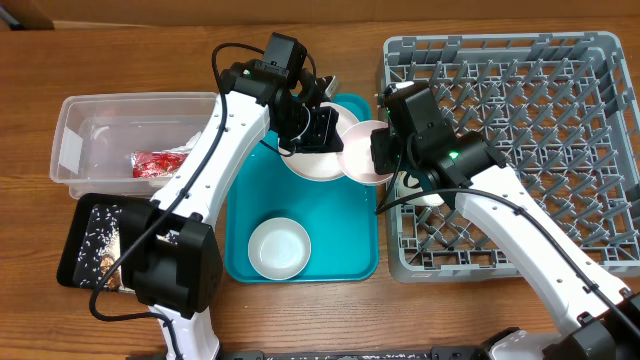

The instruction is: Sort waste into correct bins and load items into the dishwasher

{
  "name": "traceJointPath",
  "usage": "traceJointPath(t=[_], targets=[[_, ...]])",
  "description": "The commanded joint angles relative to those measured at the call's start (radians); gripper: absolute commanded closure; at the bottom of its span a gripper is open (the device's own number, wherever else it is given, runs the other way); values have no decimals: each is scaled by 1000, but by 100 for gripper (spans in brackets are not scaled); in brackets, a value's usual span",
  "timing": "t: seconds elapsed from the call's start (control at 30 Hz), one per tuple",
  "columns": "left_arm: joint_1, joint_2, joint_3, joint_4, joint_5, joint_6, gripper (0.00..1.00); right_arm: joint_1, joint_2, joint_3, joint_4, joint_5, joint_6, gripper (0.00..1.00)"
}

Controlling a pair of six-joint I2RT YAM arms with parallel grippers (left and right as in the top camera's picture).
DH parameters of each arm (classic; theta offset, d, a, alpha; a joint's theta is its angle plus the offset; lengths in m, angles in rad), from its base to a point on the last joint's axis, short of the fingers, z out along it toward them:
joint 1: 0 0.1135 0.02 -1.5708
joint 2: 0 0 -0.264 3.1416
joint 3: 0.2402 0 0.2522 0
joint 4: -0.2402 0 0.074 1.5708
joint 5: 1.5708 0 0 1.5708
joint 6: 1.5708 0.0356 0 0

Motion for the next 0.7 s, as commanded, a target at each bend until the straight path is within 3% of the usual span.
traceJointPath(t=[0.0,0.13,0.5,0.67], targets=[[-6,-16,18,2,8,-2,96,1,-5,24,11,29,-1,65],[-6,-16,18,1,-16,-2,96,1,-5,24,11,66,-1,77],[-6,-16,18,11,-17,-2,96,-5,-4,24,21,65,0,77],[-6,-16,18,12,-17,-2,96,-19,-5,32,155,105,-31,71]])
